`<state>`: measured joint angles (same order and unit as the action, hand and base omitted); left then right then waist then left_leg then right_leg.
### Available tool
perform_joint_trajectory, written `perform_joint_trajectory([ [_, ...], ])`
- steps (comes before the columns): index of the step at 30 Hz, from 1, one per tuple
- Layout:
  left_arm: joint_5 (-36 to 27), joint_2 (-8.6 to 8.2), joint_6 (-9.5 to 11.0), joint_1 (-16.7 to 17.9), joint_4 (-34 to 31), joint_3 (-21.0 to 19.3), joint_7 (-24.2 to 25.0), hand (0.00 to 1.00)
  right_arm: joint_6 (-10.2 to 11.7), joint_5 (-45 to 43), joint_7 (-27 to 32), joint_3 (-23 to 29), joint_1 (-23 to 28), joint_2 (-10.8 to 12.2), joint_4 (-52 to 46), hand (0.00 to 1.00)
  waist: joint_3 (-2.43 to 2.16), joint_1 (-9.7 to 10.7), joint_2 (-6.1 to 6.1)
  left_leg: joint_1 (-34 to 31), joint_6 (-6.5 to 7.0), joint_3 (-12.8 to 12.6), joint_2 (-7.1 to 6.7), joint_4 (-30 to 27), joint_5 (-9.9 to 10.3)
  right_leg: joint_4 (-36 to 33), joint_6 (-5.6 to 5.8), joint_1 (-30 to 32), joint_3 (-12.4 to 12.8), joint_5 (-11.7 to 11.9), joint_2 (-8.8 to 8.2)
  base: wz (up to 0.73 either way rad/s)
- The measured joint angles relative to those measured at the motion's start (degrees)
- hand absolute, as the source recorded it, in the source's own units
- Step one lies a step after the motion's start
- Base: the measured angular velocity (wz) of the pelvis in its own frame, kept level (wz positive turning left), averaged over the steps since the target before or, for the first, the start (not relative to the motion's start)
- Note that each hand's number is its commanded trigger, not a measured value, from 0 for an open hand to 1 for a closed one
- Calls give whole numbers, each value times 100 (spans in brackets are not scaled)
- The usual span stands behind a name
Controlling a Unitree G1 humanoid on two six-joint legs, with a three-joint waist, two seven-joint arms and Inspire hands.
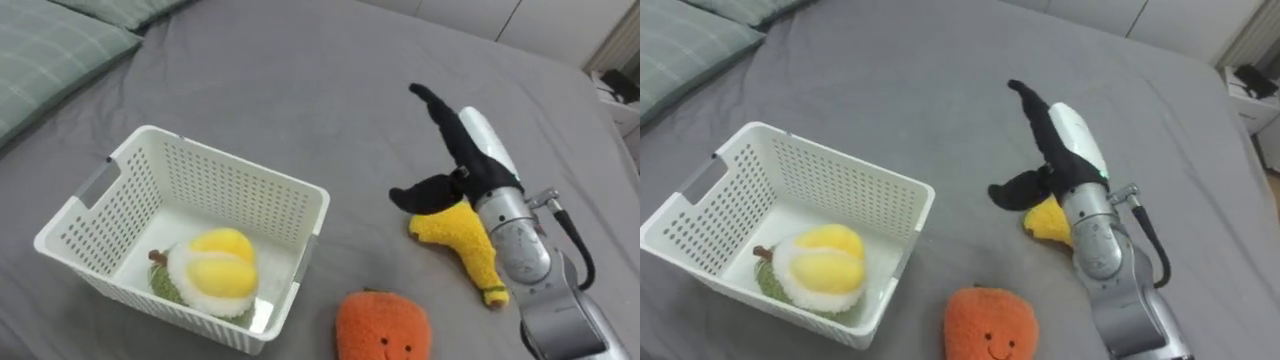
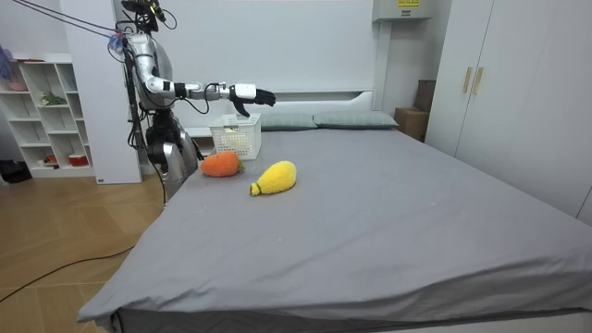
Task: Collect toys from the bed
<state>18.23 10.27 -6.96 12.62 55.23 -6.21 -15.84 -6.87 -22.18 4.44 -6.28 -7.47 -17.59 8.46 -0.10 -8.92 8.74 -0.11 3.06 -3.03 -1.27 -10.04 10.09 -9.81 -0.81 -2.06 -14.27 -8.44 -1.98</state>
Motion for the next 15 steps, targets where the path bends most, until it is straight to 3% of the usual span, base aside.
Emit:
perform_joint_trajectory([
  [3, -10, 42, -2, -5, -1, 0, -26, 0, 27, -53, 357, 167, -206, -143, 446, 0, -5, 17, 31, -273, 10, -35, 11, -69, -14, -9, -14, 250, -9, 36, -3, -3],
  [7, -76, 53, -1, -78, -8, 19, -25, 0, 213, -41, 867, 202, -806, -268, 1470, 0, 40, 80, 32, -540, 18, -104, 32, -87, -48, 12, -24, 512, -17, 109, 7, -4],
  [12, -304, 78, 13, -349, -21, 93, 11, 0, 231, -50, 977, 186, -1224, -293, 2526, 0, 82, 77, 54, -802, 13, -81, 32, -145, -68, 9, -29, 773, -61, 113, 3, 4],
  [15, -430, 89, 121, -449, -161, 164, 17, 0, 240, -42, 990, 185, -1333, -313, 2713, 0, 89, 82, 66, -986, 11, -79, 33, -170, -74, 11, -29, 949, -66, 113, 1, 1],
])
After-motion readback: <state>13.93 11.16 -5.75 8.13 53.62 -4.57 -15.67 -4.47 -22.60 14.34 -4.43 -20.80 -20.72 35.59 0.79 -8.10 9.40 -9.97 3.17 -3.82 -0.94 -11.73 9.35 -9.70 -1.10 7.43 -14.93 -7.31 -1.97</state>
